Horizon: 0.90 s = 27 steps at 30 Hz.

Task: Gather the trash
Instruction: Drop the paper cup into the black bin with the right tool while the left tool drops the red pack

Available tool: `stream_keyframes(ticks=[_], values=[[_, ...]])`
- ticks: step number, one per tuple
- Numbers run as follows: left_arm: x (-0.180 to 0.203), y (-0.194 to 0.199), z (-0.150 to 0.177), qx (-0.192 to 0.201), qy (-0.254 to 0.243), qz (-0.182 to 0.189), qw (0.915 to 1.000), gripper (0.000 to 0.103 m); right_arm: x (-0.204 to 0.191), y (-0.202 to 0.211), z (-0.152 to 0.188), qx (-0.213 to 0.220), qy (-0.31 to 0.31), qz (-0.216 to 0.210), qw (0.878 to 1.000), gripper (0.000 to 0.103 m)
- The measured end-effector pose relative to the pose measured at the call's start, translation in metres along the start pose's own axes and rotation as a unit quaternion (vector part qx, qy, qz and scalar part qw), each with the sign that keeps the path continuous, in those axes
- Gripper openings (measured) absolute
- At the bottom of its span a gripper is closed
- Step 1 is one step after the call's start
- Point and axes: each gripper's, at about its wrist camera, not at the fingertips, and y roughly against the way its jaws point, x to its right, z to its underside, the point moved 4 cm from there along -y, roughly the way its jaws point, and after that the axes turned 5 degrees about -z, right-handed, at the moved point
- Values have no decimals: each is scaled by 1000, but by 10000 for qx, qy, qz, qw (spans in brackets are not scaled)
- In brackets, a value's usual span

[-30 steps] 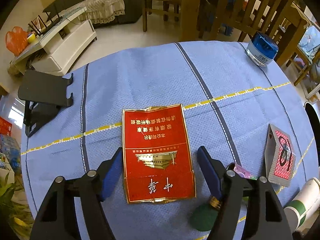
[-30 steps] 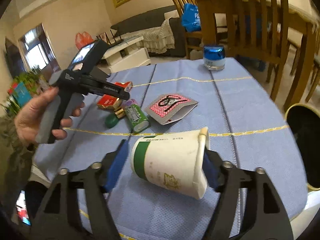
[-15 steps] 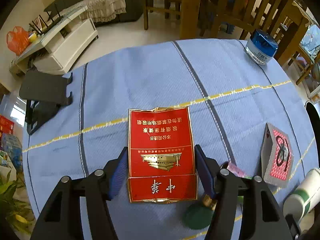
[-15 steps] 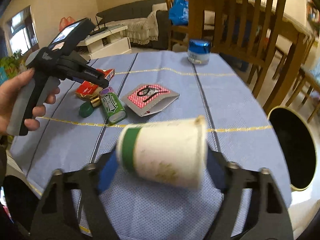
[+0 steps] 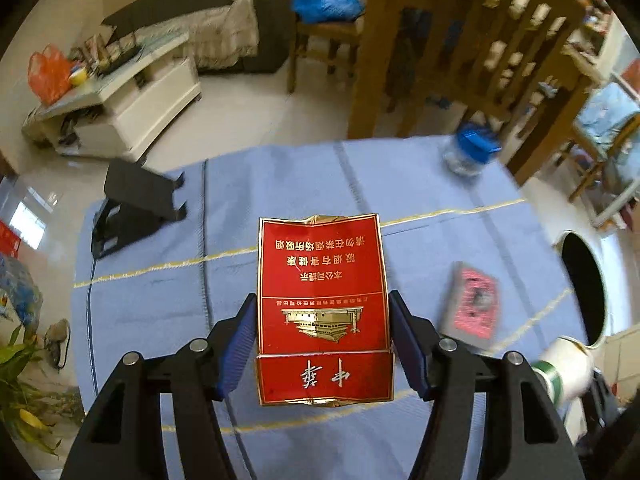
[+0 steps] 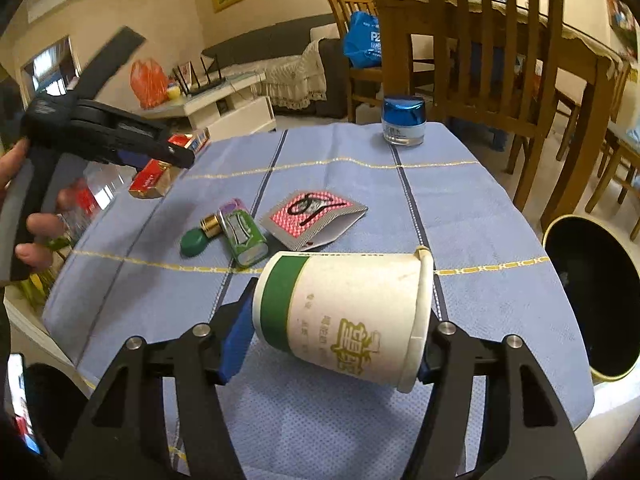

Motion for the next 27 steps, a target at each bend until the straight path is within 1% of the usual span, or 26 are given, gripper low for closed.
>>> stream_keyframes(ticks=[1,3,4,6,8,10,15,17,21,25,27], values=[[10,12,1,86,-79,115,9999,62,8,6,-1,54,-98,-8,9999,61],[28,25,1,192,-200,262,9993,62,24,16,-3,119,-213,110,9996,61],[37,30,1,235,-268,340,9988,62,36,22,-4,145,-318,193,9992,60],[60,40,5,272,-418,552,9972,62,74,35,-3,192,-630,427,9969,60],[83,44,7,269,-587,718,9953,62,107,50,-2,255,-889,599,9939,60],[108,46,10,258,-790,809,9932,62,140,64,-4,315,-1071,826,9903,60],[162,42,22,205,-1177,973,9881,62,202,87,-14,412,-1333,1197,9830,60],[185,43,27,235,-1388,965,9853,62,219,95,-19,483,-1366,1296,9809,60],[218,40,38,281,-1732,922,9802,62,241,113,-32,731,-1365,1421,9777,60],[246,42,46,360,-1997,948,9746,62,254,122,-37,808,-1337,1472,9767,60],[253,43,48,386,-2065,990,9727,62,257,122,-37,814,-1320,1483,9767,60]])
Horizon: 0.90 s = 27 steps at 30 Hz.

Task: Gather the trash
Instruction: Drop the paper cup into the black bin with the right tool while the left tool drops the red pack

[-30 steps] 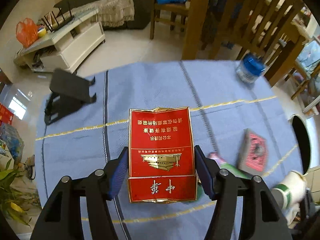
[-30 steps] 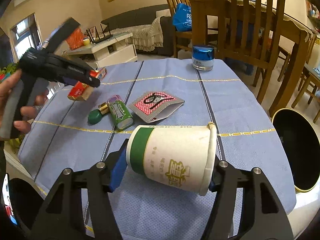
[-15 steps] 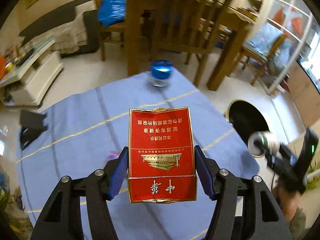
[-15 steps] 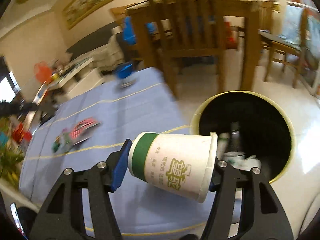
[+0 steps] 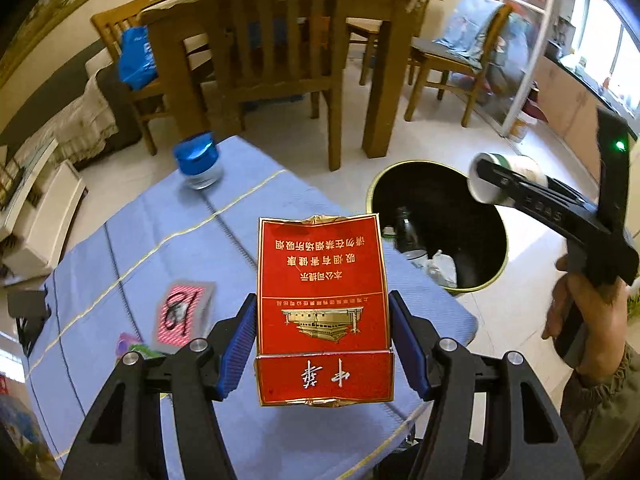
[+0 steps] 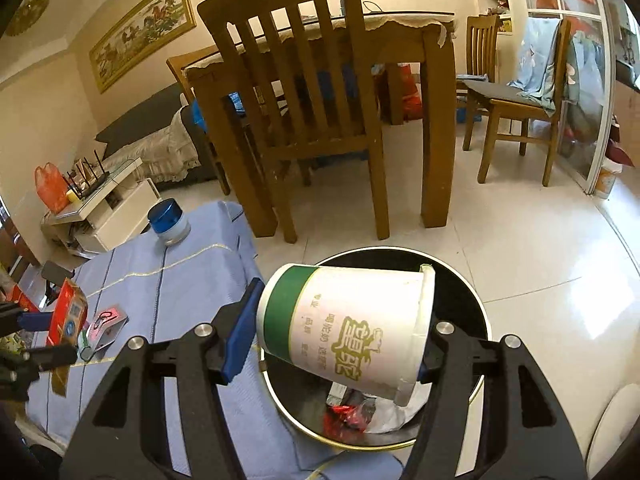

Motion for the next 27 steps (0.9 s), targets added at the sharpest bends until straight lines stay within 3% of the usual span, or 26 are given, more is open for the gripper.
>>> stream_keyframes(ticks=[6,9,10,11,12,20,25,27], values=[[21,-4,-3,42,-219,-8,9998,62,10,-10,4,-74,-59,70,9999,60],[27,-6,-5,33,-264,-5,9996,62,17,-29,11,-387,-62,112,9992,63],[29,-8,-6,35,-292,-18,9996,62,20,-37,14,-544,-90,67,9985,69],[29,-9,-7,33,-307,-22,9995,62,20,-41,15,-591,-125,61,9982,88],[30,-10,-7,31,-325,-20,9995,62,22,-42,17,-572,-153,103,9982,97],[46,-22,-22,44,-431,23,9991,62,55,-18,21,-160,-610,158,9979,97],[76,-29,-65,339,-423,466,9974,63,97,5,31,23,-1169,216,9929,97],[81,-31,-76,449,-352,589,9966,83,111,12,38,28,-1327,278,9908,97]])
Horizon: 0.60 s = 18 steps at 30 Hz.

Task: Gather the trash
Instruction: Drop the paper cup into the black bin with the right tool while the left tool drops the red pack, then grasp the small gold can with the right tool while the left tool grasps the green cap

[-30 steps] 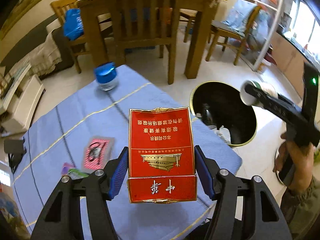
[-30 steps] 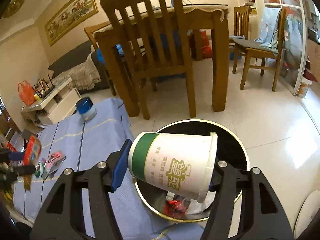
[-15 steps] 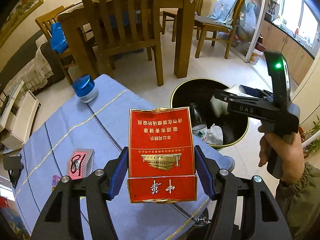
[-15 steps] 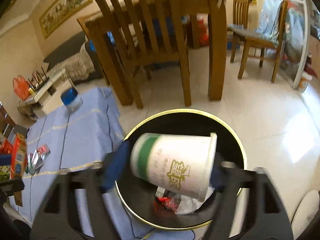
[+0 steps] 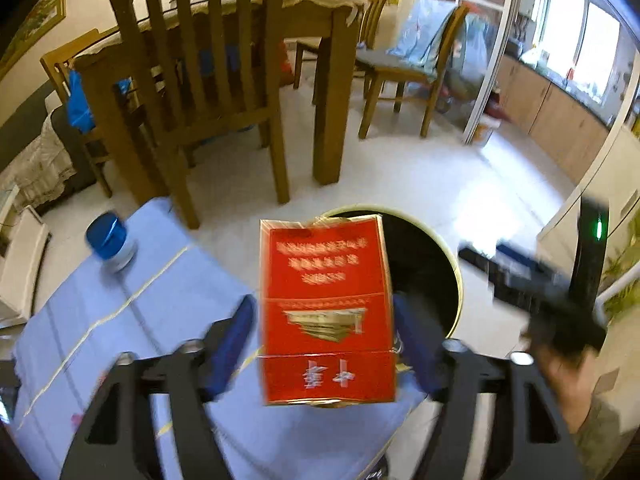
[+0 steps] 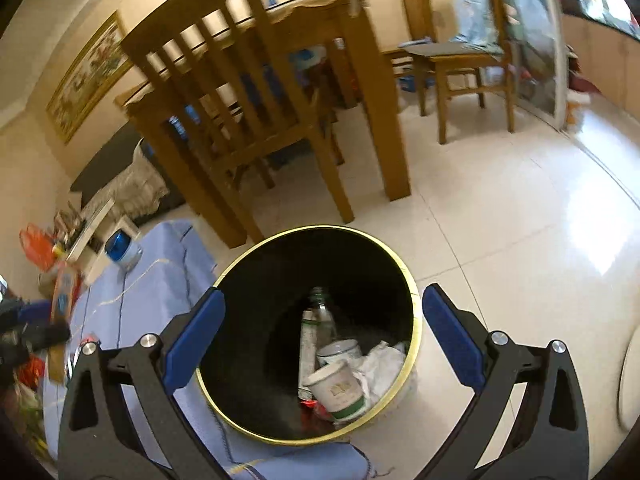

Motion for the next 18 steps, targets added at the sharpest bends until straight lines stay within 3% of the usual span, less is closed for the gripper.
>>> stream_keyframes(ticks=[1,5,10,14,18], values=[[0,1,-3,58,55,-5,10000,88,7,2,3,-9,-54,25,10000,97],[-4,12,-1,257,208,194,9993,89,21,8,14,-52,-110,135,9998,97],[-26,38,18,282,455,-94,9985,89,10,1,28,-241,-90,34,9997,97],[-40,64,59,17,548,-586,9968,89,-38,-12,39,-425,296,-309,9982,97],[-68,88,105,-167,531,-952,9939,89,-114,-35,62,-880,907,-893,9880,97]])
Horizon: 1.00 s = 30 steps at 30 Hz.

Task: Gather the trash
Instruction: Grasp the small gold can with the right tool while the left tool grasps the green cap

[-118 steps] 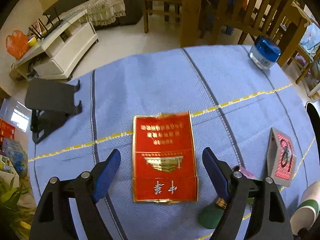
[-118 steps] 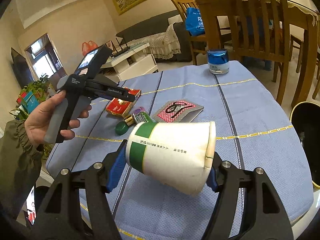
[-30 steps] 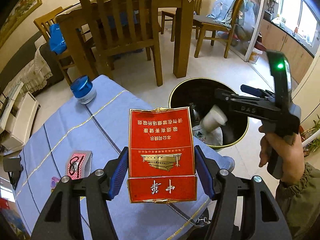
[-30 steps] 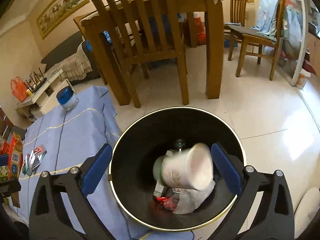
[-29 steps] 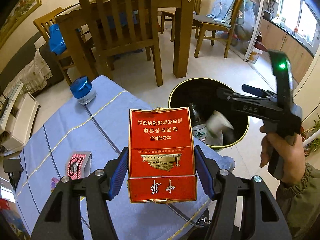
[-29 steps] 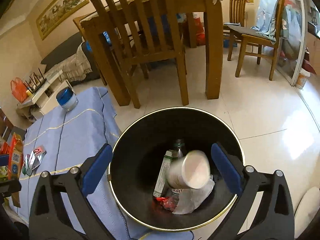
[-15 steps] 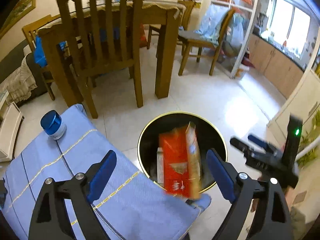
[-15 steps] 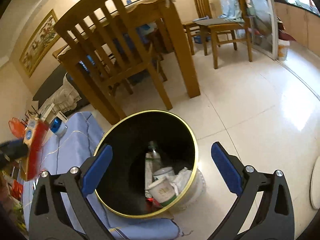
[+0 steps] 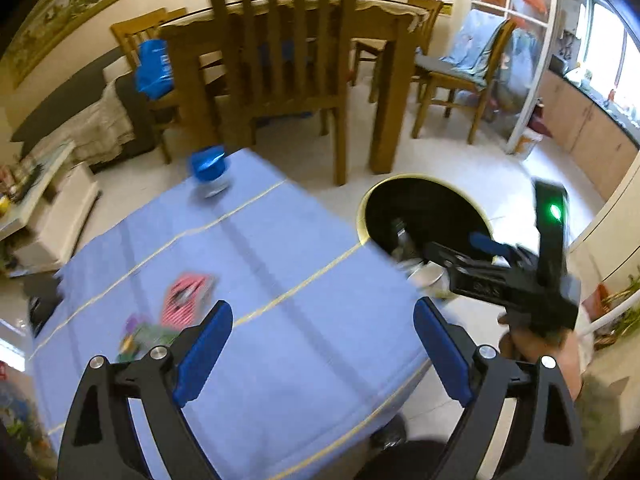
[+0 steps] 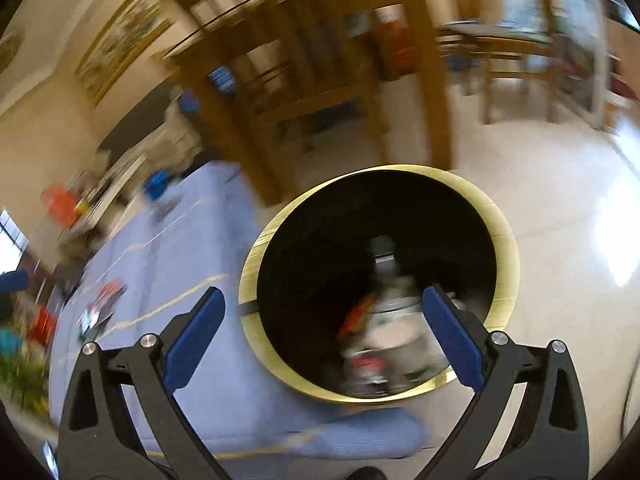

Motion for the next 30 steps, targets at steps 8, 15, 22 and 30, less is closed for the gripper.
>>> stream_keyframes(ticks=[8,15,22,30], values=[[-184,57,43,-1,1406,-1320,9812,88,-175,-55,20,-807,1297,-1089,9822,97],[-302,137,98,464,2400,-2153,9455,90,-314,-77,35,-1088,2685,-1704,9418,95],[-355,151,155,315,3082,-2118,9269,90,-389,-136,59,-1921,3154,-1780,9121,52],[-371,150,178,216,3202,-2027,9252,90,-401,-176,76,-1796,3432,-866,9178,53]])
